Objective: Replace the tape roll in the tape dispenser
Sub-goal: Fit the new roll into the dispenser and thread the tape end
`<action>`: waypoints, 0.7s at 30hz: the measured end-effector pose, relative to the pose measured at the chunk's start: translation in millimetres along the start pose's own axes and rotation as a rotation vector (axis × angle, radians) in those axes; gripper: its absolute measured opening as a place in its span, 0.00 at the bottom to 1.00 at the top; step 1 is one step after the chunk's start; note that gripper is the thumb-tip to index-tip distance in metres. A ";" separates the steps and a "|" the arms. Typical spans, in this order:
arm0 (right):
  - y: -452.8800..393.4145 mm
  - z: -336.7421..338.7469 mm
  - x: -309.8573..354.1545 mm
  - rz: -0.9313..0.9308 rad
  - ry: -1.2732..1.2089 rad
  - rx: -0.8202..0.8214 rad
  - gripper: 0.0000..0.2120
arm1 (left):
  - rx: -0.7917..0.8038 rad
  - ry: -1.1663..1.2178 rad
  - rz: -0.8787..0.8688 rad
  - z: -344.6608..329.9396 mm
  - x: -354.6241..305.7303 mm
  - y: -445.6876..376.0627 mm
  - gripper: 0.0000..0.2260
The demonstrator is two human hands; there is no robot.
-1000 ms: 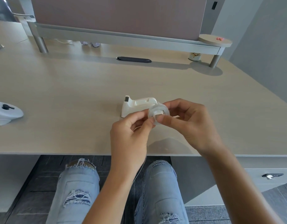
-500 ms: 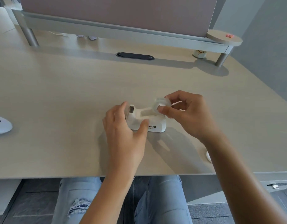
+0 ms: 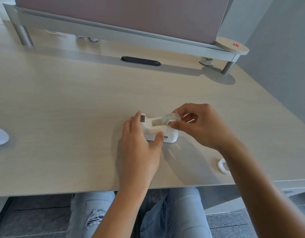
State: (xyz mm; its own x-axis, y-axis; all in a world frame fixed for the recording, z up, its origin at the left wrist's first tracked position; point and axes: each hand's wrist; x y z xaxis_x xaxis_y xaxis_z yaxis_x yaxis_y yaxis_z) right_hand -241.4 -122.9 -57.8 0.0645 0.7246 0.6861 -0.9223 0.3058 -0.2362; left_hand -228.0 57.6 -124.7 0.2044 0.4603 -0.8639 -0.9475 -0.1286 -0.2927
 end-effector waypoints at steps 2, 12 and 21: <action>-1.7 2.1 3.0 0.004 0.042 0.009 0.06 | 0.001 -0.017 0.003 -0.2 0.0 0.1 0.30; -9.4 6.3 13.0 -0.014 0.113 0.035 0.06 | 0.007 -0.047 0.005 -0.4 -1.1 0.4 0.31; -15.7 4.5 15.1 0.012 0.149 0.082 0.05 | 0.006 -0.043 0.013 -2.5 1.3 0.0 0.30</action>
State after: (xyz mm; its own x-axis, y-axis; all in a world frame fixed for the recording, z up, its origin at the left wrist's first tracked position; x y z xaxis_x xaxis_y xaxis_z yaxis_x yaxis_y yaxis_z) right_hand -227.7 -119.5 -40.6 0.1039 0.8133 0.5725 -0.9508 0.2501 -0.1827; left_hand -227.1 56.0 -126.8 0.1817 0.4962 -0.8490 -0.9515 -0.1292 -0.2792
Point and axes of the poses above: each hand's wrist, its own y-axis away from the middle knuckle, its own z-axis out of the back of the hand, x = y × z, and after that the axes turned 10 degrees about -x, right-handed
